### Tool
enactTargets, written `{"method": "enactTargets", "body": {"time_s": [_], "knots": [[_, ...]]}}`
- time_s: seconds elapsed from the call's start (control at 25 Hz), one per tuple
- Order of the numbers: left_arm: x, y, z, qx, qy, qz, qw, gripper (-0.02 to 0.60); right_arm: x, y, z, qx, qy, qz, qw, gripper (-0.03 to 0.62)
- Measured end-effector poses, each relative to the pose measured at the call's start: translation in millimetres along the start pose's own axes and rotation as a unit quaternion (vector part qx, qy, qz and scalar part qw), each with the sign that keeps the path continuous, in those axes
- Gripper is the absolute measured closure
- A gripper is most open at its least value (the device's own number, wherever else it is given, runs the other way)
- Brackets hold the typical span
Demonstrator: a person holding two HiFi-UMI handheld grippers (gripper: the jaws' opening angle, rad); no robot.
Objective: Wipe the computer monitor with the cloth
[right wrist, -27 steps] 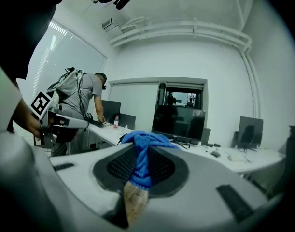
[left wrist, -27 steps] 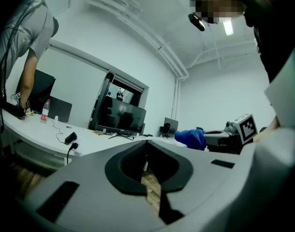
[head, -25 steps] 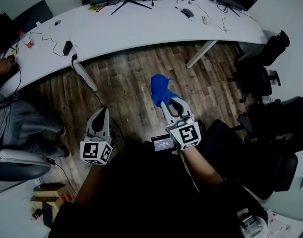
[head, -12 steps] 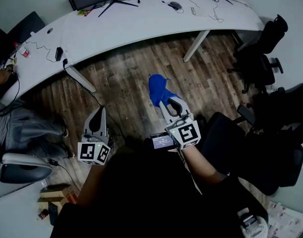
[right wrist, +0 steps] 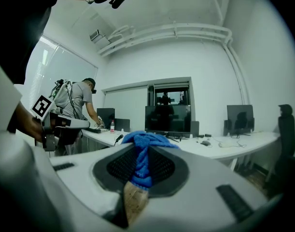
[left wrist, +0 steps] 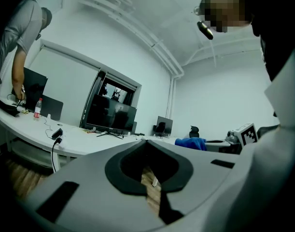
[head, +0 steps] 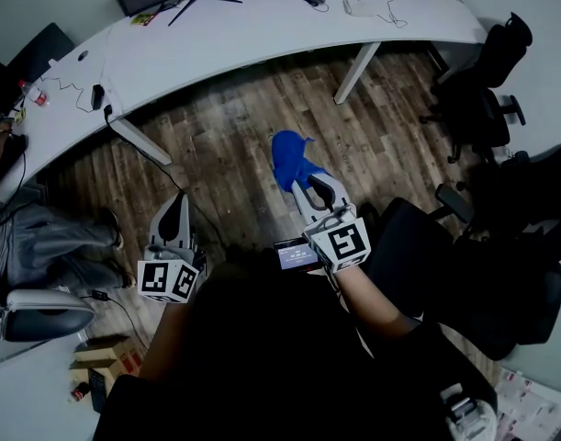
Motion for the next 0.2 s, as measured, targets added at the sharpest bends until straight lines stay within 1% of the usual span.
{"method": "enactTargets", "body": {"time_s": [0.2], "knots": [[0.1,-11.1,-10.1,0.005,0.003,-0.003,1.0000,0.588,-10.1,-7.7,-8.6,0.014,0.004,-0.005,1.000,0.533]]}}
Point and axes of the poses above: the fingertips, and each gripper's own axes: x forward along the fingers, y to its left, z out of its top, the point moved 10 cm from there along -x, backward along the fingers, and after that the axes turned 8 degrees about -x, right-handed, at the moved point
